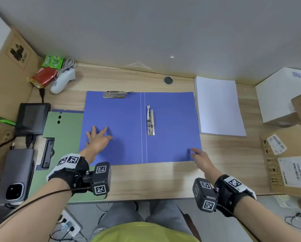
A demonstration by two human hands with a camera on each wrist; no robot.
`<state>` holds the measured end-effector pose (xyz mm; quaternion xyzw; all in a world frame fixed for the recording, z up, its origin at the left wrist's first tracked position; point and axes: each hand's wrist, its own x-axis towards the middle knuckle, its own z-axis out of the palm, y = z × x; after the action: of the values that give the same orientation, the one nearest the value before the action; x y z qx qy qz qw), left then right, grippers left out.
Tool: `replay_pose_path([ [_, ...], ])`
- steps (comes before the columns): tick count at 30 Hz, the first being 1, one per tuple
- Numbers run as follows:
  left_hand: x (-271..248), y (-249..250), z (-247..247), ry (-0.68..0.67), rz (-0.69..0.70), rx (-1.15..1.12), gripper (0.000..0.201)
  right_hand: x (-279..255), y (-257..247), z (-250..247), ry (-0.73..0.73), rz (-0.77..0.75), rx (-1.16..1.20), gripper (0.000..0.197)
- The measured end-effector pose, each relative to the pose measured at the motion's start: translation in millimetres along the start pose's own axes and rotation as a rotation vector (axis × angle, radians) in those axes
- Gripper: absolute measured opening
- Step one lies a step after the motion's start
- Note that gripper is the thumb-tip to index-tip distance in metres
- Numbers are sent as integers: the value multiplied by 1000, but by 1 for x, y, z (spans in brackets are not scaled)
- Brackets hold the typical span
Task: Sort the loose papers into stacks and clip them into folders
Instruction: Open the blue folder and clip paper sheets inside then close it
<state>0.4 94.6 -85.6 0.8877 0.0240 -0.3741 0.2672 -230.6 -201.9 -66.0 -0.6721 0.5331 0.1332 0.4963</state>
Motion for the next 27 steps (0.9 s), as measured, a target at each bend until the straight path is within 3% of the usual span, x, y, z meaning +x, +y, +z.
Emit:
replay_pose_path([
  [4,-13,58,22,-66,75,-269,49,1,2,-19,-88,36,28,35],
  [9,-33,139,80,-81,163,-352,37,1,2,-50,-282,86,133,24],
  [15,-52,205,146,-386,192,-261,35,28,10,-100,-368,113,253,24],
  [18,-55,227,172,-407,167,-225,41,47,10,-138,-282,100,316,32],
  [22,-58,251,198,-422,115,-208,44,68,11,-186,-40,88,414,34],
  [27,-58,272,220,-367,73,-233,28,78,16,-214,101,131,514,40],
])
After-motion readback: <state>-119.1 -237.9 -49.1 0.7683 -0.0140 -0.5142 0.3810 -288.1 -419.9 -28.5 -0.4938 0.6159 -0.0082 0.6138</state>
